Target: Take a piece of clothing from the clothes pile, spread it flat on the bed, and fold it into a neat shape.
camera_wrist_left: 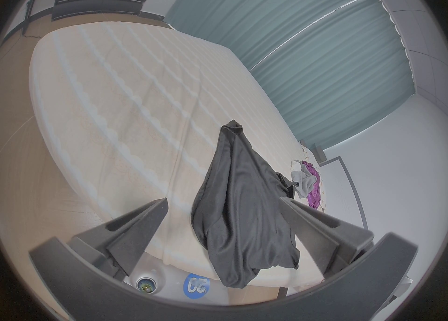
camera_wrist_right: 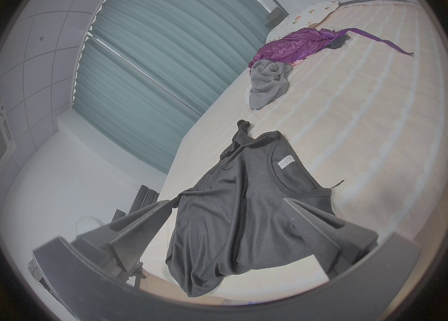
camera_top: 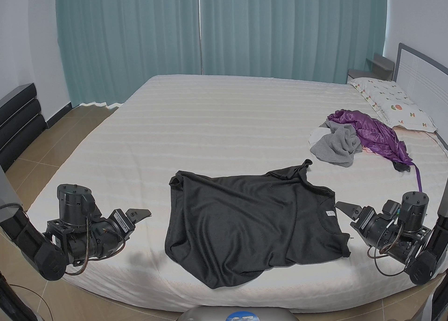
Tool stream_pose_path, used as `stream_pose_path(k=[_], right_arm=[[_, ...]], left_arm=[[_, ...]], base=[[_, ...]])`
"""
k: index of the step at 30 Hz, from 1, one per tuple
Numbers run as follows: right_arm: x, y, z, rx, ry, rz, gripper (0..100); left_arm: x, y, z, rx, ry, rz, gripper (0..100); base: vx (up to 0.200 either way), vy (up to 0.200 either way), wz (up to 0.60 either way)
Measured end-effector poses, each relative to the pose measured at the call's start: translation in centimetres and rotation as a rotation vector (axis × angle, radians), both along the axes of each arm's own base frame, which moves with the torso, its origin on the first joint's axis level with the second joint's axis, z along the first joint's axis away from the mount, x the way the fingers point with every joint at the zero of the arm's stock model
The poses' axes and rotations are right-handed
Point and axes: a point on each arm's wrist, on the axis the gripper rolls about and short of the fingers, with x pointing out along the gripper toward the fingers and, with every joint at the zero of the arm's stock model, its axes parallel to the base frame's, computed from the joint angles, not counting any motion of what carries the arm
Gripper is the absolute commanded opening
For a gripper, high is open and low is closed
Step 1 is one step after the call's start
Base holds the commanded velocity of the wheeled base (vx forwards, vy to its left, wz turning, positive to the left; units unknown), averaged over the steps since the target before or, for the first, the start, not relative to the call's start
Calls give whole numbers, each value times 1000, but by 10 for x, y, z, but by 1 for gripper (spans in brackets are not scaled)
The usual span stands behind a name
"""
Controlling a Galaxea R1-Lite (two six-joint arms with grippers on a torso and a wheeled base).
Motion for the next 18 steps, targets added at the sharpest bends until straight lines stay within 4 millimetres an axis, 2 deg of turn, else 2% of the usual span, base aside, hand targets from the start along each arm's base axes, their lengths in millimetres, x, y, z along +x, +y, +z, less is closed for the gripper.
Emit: stream_pose_path(k=[15, 18], right_arm=[[0, 1, -2, 0, 8, 4, 100], [1, 1, -3, 0, 12, 3, 100]], left_arm=[[-2, -6, 1, -15, 3, -11, 100], [-3, -6, 0, -7, 4, -17, 100]], base=[[0, -200, 0], [0, 0, 0]])
